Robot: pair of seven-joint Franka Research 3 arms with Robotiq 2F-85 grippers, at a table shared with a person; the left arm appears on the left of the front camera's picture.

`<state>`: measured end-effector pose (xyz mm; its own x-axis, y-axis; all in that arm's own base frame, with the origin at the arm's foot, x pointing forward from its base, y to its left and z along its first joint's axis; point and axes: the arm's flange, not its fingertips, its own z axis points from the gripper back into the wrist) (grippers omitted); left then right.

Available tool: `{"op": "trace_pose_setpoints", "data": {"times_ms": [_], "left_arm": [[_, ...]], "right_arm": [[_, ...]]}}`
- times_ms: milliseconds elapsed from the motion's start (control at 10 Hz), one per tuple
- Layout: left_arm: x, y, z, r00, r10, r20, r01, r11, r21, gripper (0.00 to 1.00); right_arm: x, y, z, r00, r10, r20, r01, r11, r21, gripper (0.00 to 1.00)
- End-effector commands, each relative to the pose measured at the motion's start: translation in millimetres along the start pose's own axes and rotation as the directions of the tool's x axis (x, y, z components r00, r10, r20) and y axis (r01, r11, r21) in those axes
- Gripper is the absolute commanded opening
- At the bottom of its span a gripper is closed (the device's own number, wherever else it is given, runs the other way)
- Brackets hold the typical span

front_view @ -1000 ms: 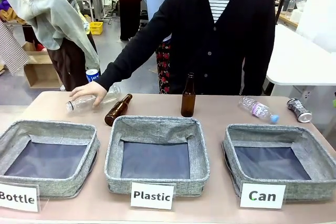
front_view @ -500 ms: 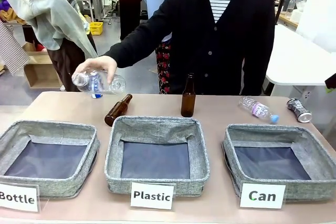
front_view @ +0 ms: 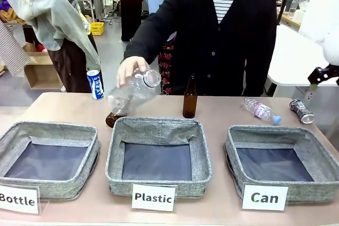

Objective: Sort the can waste into the basket.
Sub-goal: Pick up the can waste from the table and place it in the right Fabric basket.

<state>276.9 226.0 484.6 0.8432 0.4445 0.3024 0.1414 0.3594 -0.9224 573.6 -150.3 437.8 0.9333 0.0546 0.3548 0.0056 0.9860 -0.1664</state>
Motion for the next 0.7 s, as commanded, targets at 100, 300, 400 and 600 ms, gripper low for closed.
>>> {"op": "trace_pose_setpoints", "data": {"times_ms": [100,300,400,600], "left_arm": [[0,-2,1,1.000,-0.022,-0.003,0.022,1.000,-0.008,1.00],[0,-2,1,1.000,-0.022,-0.003,0.022,1.000,-0.008,1.00],[0,-2,1,1.000,-0.022,-0.003,0.022,1.000,-0.008,1.00],[0,-2,1,1.000,-0.022,-0.003,0.022,1.000,-0.008,1.00]], "right_arm": [[20,2,-39,1.000,-0.006,-0.024,0.007,1.000,0.003,1.00],[23,4,-54,1.000,-0.006,-0.022,0.007,1.000,0.004,1.00],[22,5,-66,0.999,-0.003,-0.033,0.003,1.000,0.010,1.00],[15,7,-88,1.000,-0.019,-0.024,0.019,1.000,0.002,1.00]]}}
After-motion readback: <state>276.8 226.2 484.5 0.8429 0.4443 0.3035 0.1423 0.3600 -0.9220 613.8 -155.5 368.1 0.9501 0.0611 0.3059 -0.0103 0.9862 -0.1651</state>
